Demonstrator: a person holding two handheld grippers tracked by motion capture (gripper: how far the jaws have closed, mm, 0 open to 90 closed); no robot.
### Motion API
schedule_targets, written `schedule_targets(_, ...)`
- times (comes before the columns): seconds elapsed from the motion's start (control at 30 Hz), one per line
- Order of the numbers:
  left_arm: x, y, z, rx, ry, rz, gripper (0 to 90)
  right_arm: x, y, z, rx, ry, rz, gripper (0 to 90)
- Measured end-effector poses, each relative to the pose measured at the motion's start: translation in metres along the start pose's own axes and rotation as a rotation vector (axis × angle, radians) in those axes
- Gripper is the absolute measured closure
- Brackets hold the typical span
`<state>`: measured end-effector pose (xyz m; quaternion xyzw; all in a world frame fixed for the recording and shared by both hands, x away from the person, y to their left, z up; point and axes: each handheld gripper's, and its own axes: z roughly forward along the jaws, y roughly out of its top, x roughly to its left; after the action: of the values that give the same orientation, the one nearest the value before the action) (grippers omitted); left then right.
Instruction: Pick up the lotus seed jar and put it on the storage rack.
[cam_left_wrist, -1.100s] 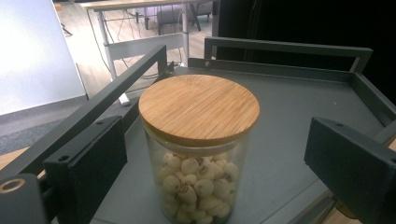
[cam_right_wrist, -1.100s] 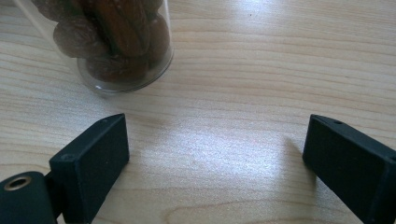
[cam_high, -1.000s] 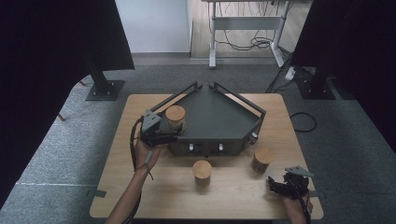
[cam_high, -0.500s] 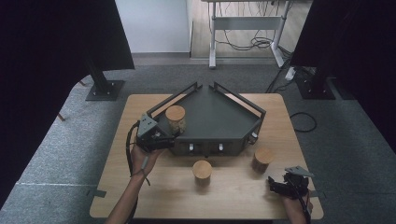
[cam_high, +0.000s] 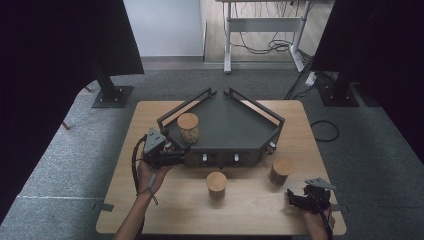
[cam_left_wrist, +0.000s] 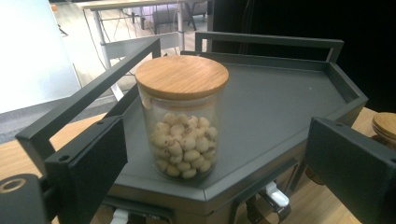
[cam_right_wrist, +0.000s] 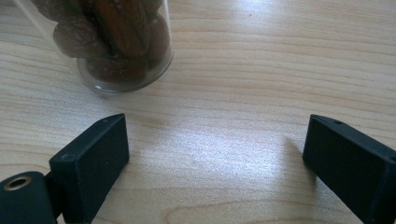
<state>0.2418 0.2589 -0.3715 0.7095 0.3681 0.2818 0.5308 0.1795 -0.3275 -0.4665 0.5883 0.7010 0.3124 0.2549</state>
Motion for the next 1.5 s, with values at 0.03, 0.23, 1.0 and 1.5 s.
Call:
schedule_targets(0.03,0.000,-0.001,-0.001,-0.002,-0.001,-0.003,5.6,0.000,0.000,0.000,0.000,0.000,0.000,6.4)
schedule_targets(0.23,0.001,-0.006,-0.008,0.001,-0.002,-0.008,5.4,0.000,0.000,0.000,0.000,0.000,0.000,6.4)
schedule_targets(1.0,0.002,-0.024,-0.030,0.020,-0.002,-0.026,5.3,0.000,0.000,0.000,0.000,0.000,0.000,6.4)
schedule_targets(1.5,0.005,-0.039,-0.045,0.041,-0.002,-0.043,5.4,0.001,0.000,0.000,0.000,-0.001,0.001,6.4)
